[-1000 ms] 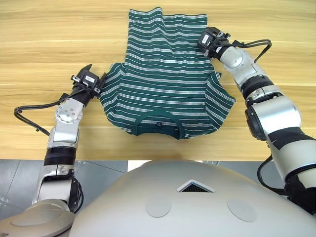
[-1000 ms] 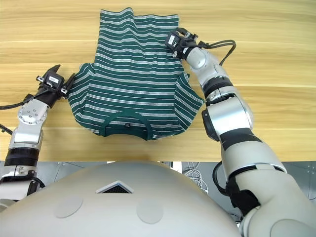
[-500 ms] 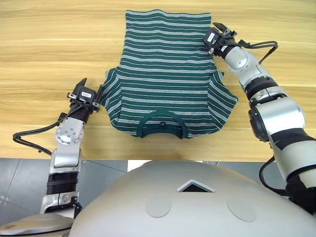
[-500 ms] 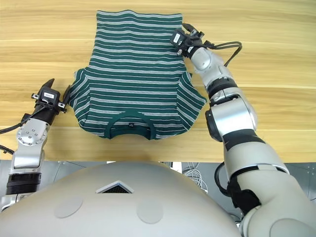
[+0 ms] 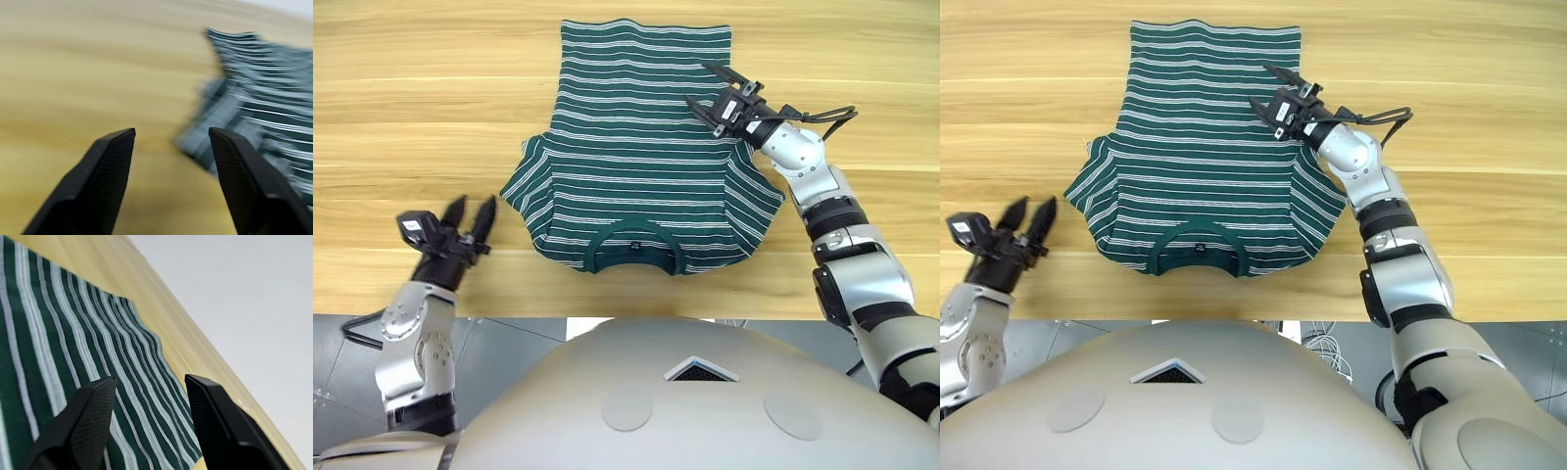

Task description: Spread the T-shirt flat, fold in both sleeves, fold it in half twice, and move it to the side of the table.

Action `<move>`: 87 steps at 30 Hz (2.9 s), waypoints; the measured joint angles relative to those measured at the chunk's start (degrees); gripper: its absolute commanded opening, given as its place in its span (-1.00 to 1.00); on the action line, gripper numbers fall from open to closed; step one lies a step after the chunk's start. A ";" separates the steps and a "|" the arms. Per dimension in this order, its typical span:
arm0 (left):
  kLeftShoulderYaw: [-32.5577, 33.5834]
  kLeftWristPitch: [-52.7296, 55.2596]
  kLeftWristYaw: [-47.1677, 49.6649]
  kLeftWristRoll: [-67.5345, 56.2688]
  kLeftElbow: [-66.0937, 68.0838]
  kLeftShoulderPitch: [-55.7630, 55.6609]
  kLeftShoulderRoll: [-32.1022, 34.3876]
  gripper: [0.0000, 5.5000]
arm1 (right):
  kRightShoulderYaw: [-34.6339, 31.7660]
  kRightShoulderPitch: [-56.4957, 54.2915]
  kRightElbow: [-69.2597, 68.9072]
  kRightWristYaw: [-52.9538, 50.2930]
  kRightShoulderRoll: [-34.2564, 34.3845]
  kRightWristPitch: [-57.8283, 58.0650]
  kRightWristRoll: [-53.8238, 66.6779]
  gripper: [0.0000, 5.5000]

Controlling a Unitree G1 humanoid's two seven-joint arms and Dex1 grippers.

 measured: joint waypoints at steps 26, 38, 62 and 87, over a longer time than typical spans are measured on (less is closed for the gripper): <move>0.33 12.93 5.81 -7.69 8.85 -13.03 -1.36 -0.08 | -1.11 2.28 -5.99 -0.82 0.37 5.87 -0.56 -0.05; -0.14 12.10 8.01 -5.52 10.91 -14.83 -3.41 -0.83 | -1.78 5.09 -8.64 -1.35 -0.41 6.72 -0.41 -0.05; -11.75 -11.67 1.98 19.65 0.67 -7.05 -7.25 -0.99 | -2.45 6.74 -10.33 -1.70 -0.45 6.83 -0.28 -0.05; -27.58 -21.06 8.02 52.39 -2.52 -4.96 -0.23 -0.64 | 1.84 15.19 -19.04 6.80 -2.38 5.20 2.37 -0.05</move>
